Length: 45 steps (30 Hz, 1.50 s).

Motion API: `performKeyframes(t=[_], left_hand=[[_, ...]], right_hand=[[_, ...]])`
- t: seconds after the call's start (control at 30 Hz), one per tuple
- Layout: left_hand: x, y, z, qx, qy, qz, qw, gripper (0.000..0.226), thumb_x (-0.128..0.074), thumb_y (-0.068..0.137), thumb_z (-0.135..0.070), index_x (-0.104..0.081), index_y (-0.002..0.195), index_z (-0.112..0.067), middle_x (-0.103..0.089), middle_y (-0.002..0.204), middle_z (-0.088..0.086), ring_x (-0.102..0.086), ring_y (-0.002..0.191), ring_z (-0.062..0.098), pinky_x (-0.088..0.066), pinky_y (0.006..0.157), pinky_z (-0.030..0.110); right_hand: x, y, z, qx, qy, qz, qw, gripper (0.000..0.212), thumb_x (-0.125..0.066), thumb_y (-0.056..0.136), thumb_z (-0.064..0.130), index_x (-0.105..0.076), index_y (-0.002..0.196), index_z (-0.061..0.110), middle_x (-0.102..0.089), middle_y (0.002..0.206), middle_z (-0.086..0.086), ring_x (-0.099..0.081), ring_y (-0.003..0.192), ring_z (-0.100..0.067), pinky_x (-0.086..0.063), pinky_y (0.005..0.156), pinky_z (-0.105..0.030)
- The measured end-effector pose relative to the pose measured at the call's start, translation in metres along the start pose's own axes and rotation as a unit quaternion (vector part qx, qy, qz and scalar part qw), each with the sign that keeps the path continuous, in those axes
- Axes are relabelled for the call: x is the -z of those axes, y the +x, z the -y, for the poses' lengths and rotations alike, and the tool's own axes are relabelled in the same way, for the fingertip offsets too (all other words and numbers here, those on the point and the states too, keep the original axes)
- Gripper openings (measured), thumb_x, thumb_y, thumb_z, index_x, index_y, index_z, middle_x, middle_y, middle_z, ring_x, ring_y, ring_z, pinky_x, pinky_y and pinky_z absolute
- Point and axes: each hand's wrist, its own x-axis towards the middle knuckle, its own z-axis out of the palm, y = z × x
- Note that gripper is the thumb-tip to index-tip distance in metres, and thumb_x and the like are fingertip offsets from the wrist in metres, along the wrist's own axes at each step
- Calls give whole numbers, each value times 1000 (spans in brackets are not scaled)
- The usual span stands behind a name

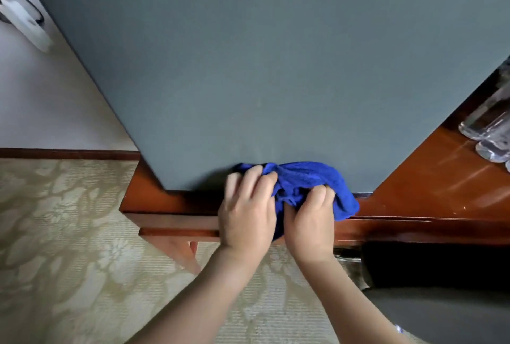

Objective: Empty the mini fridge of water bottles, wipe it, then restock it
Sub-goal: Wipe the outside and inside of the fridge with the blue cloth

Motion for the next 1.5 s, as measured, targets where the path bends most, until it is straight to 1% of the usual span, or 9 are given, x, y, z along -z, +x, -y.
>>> performKeyframes(t=[0.27, 0.33, 0.47, 0.73, 0.93, 1.1, 1.27, 1.37, 1.5], left_hand=[[-9, 38, -95, -68, -69, 67, 993, 29, -56, 79, -7, -77, 98, -8, -74, 101, 7, -65, 77, 33, -55, 72, 36], [8, 62, -102, -83, -85, 18, 993, 29, -53, 83, -6, -77, 101, -7, -73, 105, 9, -61, 82, 32, -53, 78, 37], [62, 103, -84, -115, -88, -73, 987, 32, -49, 87, -4, -71, 109, -7, -69, 113, 14, -52, 93, 28, -44, 94, 32], [153, 119, 0, 36, -30, -120, 992, 33, -47, 84, 2, -65, 110, 0, -60, 119, 21, -51, 113, 30, -30, 108, 20], [231, 142, -32, 100, -128, -157, 974, 32, -45, 91, -20, -56, 118, -32, -48, 117, -43, -50, 110, 10, -33, 98, 9], [305, 155, -82, 119, -167, -194, 959, 26, -42, 95, -27, -54, 114, -42, -59, 113, -23, -56, 109, 0, -39, 95, 15], [368, 143, -123, 120, -120, -167, 971, 25, -43, 95, -28, -55, 110, -43, -59, 111, -33, -57, 110, 1, -39, 94, 13], [406, 126, -134, 137, -77, -183, 971, 24, -42, 94, -30, -52, 110, -45, -57, 112, -31, -56, 110, -1, -37, 94, 9], [470, 98, -143, 180, -64, -259, 947, 34, -41, 94, -30, -51, 109, -59, -64, 113, -5, -60, 112, 14, -45, 97, 24]], right_hand=[[82, 41, -55, -106, 55, -43, 992, 39, -66, 79, -7, -40, 97, 16, -43, 96, -7, -47, 81, -21, -30, 69, -25], [98, 60, -31, -78, 78, -80, 991, 33, -64, 77, 7, -45, 103, 15, -43, 100, -5, -41, 77, -10, -31, 70, -23], [113, 93, 44, -1, 78, -116, 990, 36, -53, 74, 38, -41, 104, 21, -51, 95, -13, -58, 84, -37, -40, 67, -34], [80, 89, 185, 120, 58, -6, 991, 34, -61, 77, 31, -45, 99, 11, -61, 80, -20, -64, 59, -37, -48, 37, -33], [130, 106, 250, 117, 226, 63, 965, 33, -58, 85, 23, -45, 114, 16, -44, 105, -1, -54, 92, -25, -52, 73, -46], [212, 119, 290, 155, 244, 78, 954, 62, -55, 75, 46, -45, 131, 21, -49, 116, 10, -50, 109, -18, -45, 95, -41], [257, 107, 312, 151, 236, 126, 952, 70, -55, 67, 60, -61, 118, 12, -44, 120, -5, -37, 121, -22, -29, 107, -45], [270, 92, 328, 155, 352, 275, 881, 59, -64, 67, 56, -52, 115, 25, -42, 127, 2, -40, 128, -16, -33, 108, -41], [276, 61, 370, 109, 549, 499, 661, 63, -70, 73, 29, -33, 123, 30, -63, 105, 25, -64, 96, 1, -52, 78, -19]])
